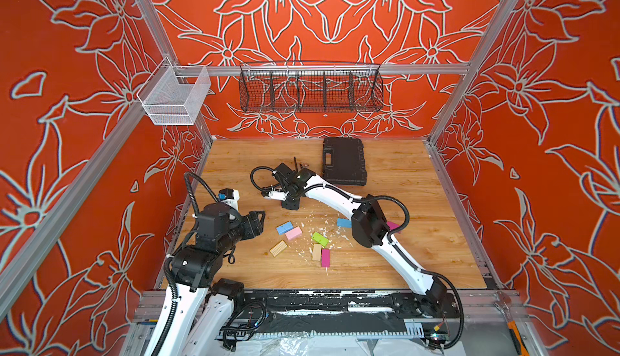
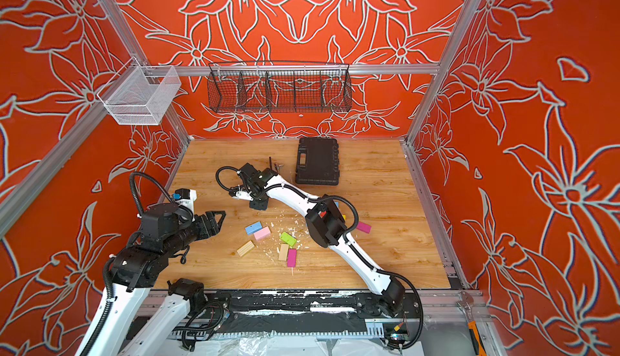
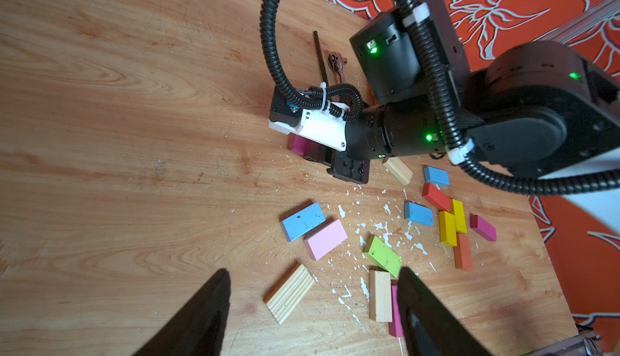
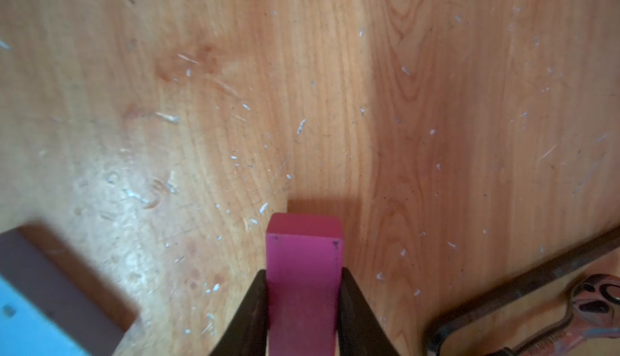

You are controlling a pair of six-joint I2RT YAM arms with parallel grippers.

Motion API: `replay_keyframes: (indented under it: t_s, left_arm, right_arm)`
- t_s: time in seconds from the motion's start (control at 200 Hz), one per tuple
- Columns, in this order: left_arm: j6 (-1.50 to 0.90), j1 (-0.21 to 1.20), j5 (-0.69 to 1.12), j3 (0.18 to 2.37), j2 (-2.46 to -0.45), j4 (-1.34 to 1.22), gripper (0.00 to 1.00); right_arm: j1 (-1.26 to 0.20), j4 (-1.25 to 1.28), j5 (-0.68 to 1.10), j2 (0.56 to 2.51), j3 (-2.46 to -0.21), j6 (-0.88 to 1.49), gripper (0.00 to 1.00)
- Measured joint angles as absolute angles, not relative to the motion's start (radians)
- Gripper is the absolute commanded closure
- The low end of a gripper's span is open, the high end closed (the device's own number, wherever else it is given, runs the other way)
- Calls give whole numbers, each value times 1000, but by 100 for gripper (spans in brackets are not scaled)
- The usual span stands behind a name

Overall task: Assemble the number 7 with building blocks
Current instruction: Place the building block at the center of the board.

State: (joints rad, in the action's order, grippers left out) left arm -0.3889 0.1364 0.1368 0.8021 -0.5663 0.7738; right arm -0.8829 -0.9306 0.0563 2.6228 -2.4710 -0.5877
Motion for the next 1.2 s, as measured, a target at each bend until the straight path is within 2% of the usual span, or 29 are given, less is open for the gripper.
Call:
replay_keyframes:
  t_s: [0.3, 0.425, 0.861, 1.201]
  left_arm:
    - [-385, 136, 140, 802, -566, 773, 24]
    - [-385, 136, 140, 802, -566, 773, 24]
    - [-385, 136, 140, 802, -565, 773, 24]
    - [-385, 136, 140, 802, -561, 773, 24]
  right_arm:
    - [-883, -936, 46, 2627, -2500, -588, 74]
    - [-883, -939, 41, 2627, -2501, -586, 56]
    - [-891, -935, -19, 2627, -2501, -581, 24]
    - [-892, -907, -31, 2558, -2492, -501, 24]
